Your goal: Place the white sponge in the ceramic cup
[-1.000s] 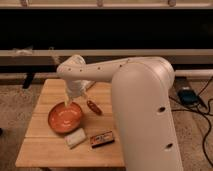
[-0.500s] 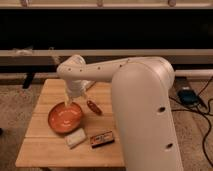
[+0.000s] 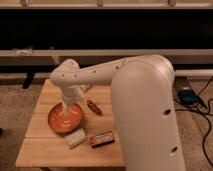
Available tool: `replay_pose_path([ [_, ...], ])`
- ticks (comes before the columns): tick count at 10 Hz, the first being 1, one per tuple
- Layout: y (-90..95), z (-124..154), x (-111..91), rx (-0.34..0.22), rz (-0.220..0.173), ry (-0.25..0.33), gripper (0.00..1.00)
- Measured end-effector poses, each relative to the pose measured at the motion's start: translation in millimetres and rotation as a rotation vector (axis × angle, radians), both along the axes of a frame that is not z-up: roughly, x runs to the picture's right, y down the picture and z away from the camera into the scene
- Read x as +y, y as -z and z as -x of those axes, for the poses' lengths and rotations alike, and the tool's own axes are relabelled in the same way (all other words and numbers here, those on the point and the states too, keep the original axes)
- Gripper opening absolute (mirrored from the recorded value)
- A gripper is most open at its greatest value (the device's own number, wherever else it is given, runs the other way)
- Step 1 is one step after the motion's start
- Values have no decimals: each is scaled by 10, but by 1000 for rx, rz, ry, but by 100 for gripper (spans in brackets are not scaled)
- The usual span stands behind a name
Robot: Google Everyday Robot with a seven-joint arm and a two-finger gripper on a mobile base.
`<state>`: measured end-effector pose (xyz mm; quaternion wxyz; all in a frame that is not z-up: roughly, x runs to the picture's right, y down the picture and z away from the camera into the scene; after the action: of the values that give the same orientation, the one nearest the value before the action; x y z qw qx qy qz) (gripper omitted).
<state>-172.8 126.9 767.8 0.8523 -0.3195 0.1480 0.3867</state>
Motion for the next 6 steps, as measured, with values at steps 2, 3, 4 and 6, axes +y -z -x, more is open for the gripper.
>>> replay_pose_path([
  [2,230,156,367,-51,15,109,75],
  [3,344,237,621,-77,33,169,75],
  [4,427,245,861,-91,51,222,75],
  [6,521,115,1176,-82,74,263,75],
])
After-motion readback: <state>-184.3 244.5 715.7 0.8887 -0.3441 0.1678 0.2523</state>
